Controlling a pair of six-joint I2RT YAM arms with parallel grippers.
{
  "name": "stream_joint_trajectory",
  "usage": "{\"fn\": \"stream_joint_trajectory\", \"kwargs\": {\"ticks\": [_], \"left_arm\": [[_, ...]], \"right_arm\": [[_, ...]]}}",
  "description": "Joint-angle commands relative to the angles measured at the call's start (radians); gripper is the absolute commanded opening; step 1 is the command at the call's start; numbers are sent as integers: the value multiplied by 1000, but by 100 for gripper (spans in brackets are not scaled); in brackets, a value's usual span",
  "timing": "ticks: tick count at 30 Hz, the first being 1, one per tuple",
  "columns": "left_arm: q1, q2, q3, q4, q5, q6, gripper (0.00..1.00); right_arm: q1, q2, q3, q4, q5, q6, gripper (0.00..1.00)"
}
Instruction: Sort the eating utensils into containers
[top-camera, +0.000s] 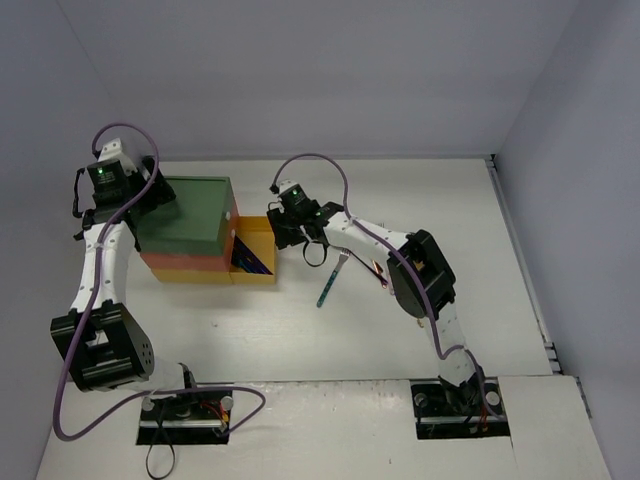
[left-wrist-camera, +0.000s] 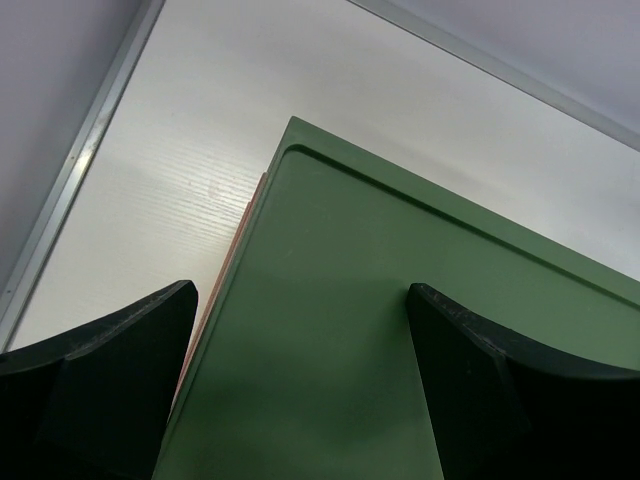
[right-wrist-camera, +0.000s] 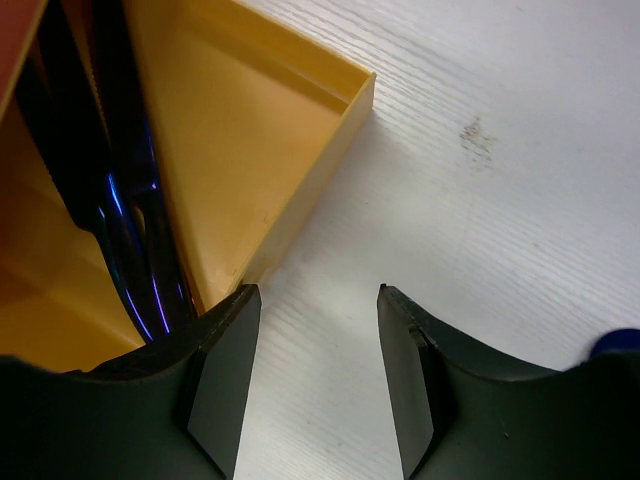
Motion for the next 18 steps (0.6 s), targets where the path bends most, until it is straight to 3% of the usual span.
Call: {"fn": "stream_joint_trajectory", "kwargs": {"ticks": [1, 18], "left_arm": [[-35, 48, -26, -52, 122, -57, 82], [-28, 36, -38, -84, 139, -75, 82]], "right_arm": [[17, 36, 77, 59, -55, 47, 47], [82, 179, 308, 156, -229, 150, 48]]}}
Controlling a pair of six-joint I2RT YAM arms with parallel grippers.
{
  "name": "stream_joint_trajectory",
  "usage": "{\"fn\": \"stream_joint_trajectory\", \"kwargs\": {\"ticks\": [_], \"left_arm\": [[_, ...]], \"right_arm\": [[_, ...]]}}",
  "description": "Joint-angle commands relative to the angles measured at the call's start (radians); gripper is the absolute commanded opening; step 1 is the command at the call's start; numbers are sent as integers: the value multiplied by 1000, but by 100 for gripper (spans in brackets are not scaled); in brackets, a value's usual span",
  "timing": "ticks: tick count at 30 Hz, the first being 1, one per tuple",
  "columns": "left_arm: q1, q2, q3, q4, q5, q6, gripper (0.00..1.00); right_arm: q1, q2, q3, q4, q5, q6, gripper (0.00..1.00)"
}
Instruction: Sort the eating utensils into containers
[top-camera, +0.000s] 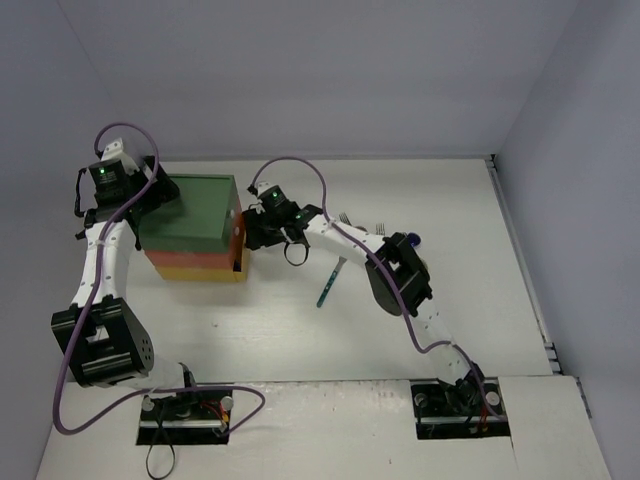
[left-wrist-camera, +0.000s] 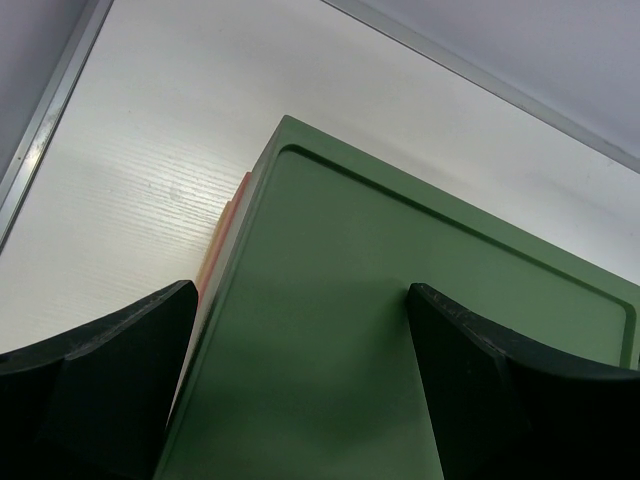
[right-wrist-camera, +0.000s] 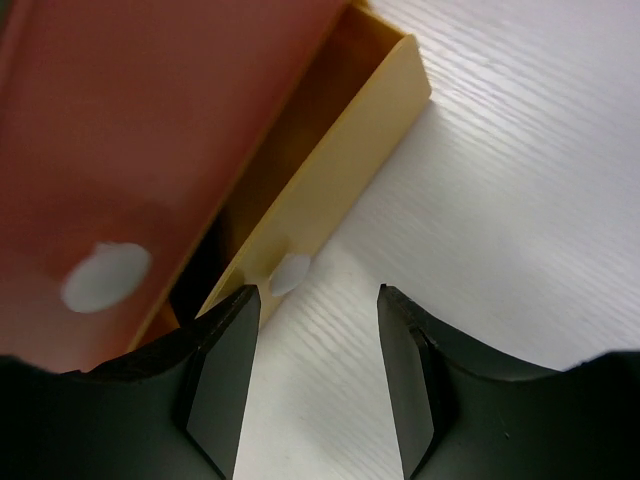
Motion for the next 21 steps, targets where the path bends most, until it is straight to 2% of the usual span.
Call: {"fn": "stream_joint_trajectory", "kwargs": {"ticks": [1, 8, 14, 21], "left_arm": [[-28, 9, -38, -117, 71, -29, 82], [-27, -37, -58, -126, 67, -18, 82], [-28, -90, -62, -134, 18, 21, 82], [-28, -113, -70, -122, 7, 32, 82]], "right_arm": [[36, -4, 80, 119, -92, 51, 48], [43, -54, 28, 157, -102, 61, 48], [13, -206, -117, 162, -92, -10, 48], [-66, -282, -180, 168, -274, -87, 47]]}}
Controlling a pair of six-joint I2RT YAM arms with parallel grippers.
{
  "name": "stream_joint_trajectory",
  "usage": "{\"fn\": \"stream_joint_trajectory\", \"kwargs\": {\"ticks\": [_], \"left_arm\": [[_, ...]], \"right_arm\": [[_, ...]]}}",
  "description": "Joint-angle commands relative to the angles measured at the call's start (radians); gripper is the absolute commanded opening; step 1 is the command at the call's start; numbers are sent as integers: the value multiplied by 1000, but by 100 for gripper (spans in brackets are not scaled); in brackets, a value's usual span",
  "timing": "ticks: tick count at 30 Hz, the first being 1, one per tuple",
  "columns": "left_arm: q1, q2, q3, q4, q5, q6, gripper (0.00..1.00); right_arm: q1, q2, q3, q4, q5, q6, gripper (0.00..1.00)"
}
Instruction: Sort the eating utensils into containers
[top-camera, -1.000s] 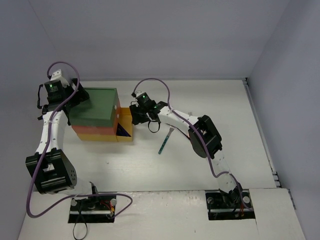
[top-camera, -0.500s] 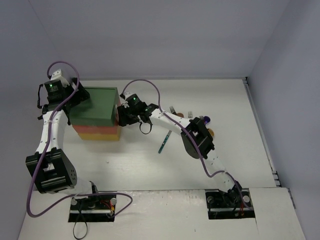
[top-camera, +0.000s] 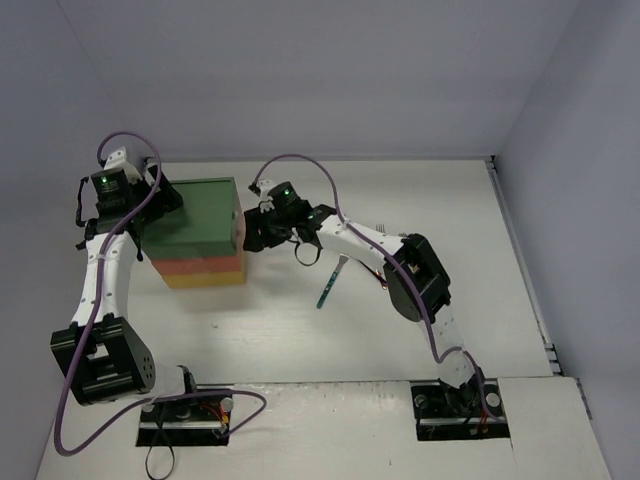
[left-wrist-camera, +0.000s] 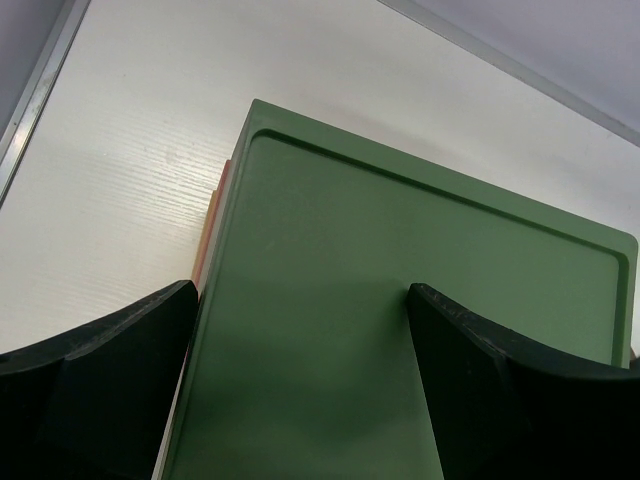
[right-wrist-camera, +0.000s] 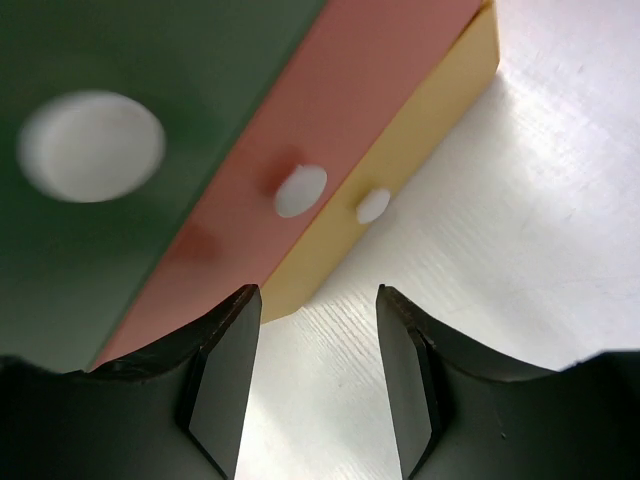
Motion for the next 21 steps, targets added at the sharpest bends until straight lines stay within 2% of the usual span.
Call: {"fn": "stream_joint_trajectory", "kwargs": {"ticks": [1, 11, 21], "left_arm": [[-15, -22, -9, -78, 16, 31, 82], [-9, -6, -31, -16, 44, 76, 82], [-2, 39, -34, 43, 123, 96, 82]], "right_arm": [[-66, -133, -9, 84, -146, -66, 47], [-118, -40, 45, 129, -373, -108, 46], [-121, 62, 156, 130, -464, -174, 47]]}}
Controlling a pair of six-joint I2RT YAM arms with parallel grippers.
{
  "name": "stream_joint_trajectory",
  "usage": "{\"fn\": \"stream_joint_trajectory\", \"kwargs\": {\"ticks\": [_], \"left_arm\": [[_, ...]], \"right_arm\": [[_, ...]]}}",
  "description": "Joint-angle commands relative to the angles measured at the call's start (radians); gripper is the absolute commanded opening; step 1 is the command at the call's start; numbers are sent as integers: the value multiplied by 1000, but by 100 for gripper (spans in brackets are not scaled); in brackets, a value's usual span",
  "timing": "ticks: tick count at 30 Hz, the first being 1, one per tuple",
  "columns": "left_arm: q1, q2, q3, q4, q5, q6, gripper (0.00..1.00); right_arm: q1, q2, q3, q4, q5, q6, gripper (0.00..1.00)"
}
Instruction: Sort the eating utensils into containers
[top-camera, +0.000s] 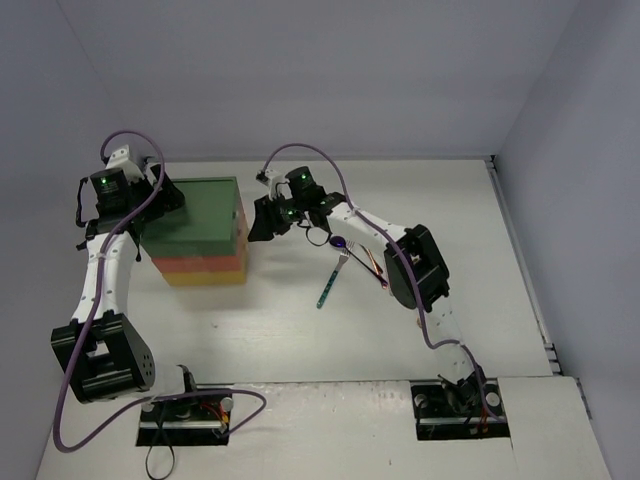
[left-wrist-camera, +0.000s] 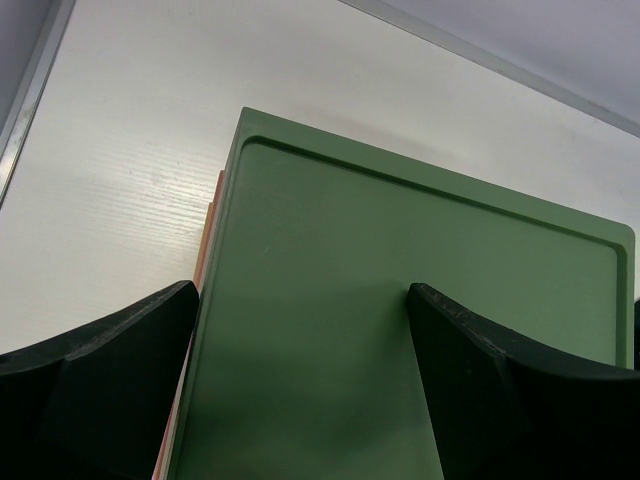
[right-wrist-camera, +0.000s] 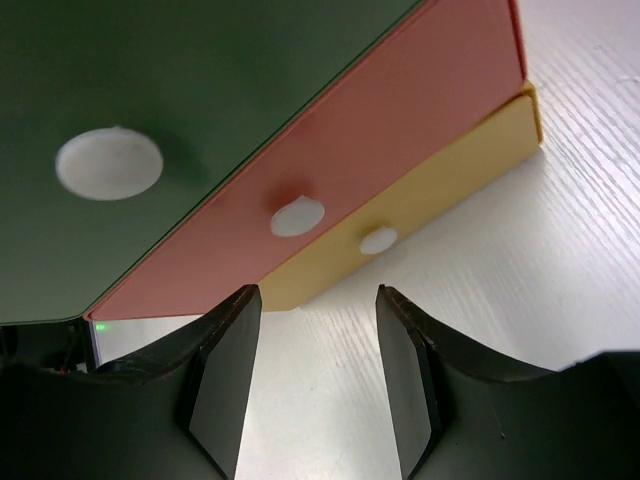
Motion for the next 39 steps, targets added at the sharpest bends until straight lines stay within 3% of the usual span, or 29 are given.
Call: {"fn": "stream_joint_trajectory", "kwargs": {"ticks": [1, 19, 33, 39], "left_arm": [[-6, 29, -16, -9, 69, 51, 82], [-7, 42, -13, -19, 61, 51, 82], [-7, 42, -13, -26, 61, 50, 82], [-7, 45, -10, -32, 60, 50, 82]], "right_arm": [[4, 13, 103, 58, -89, -46, 48], [20, 121, 247, 62, -171, -42, 49], [24, 152, 289, 66, -261, -54, 42], [24, 147, 308, 65, -271, -65, 45]]}}
